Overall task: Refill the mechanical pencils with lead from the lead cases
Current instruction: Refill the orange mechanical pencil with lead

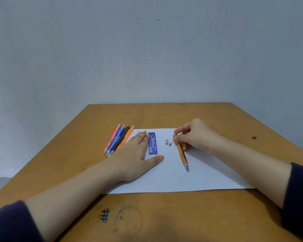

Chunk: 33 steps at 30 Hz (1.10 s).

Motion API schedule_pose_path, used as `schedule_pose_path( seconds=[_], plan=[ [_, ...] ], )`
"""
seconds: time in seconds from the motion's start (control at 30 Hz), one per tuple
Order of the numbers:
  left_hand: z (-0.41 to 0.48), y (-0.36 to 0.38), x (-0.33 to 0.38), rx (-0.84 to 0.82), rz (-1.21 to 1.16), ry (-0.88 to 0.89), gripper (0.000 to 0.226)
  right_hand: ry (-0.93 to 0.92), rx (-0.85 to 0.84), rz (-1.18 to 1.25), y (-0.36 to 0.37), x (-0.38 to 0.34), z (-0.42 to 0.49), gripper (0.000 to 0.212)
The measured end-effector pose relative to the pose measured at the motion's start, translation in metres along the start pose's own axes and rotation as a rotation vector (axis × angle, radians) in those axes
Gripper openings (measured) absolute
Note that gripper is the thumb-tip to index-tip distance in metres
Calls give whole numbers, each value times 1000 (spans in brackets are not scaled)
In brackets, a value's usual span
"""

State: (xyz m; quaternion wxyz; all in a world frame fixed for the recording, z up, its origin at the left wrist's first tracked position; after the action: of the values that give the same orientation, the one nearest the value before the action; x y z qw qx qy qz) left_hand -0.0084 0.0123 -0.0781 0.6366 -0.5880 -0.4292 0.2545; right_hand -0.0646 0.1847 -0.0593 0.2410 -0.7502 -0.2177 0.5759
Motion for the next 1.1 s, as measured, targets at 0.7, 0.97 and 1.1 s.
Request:
schedule_pose_path(
  seconds=[0.7,0.97,1.1],
  plan=[
    [-8,0,-6,-83,141,31,109,-507,35,-717,38,-55,-22,83],
    [-6,1,-8,-95,161,40,110,-410,-13,-966,49,-57,-12,90],
    [-5,1,-9,-99,168,36,110,-354,-55,-882,45,-61,-14,89]
  ],
)
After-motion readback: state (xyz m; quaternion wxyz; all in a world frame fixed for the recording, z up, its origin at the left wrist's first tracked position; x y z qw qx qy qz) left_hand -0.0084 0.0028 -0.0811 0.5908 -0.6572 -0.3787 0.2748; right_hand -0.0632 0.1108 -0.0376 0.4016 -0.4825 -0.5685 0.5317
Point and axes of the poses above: each hand's wrist, its own z-axis towards the middle knuckle, its own y-axis out of the palm, x = y × z, the point moved 7 cm from there along z, towards the middle knuckle, and after that the axes turned 15 degrees about y, right-handed, at the moved point
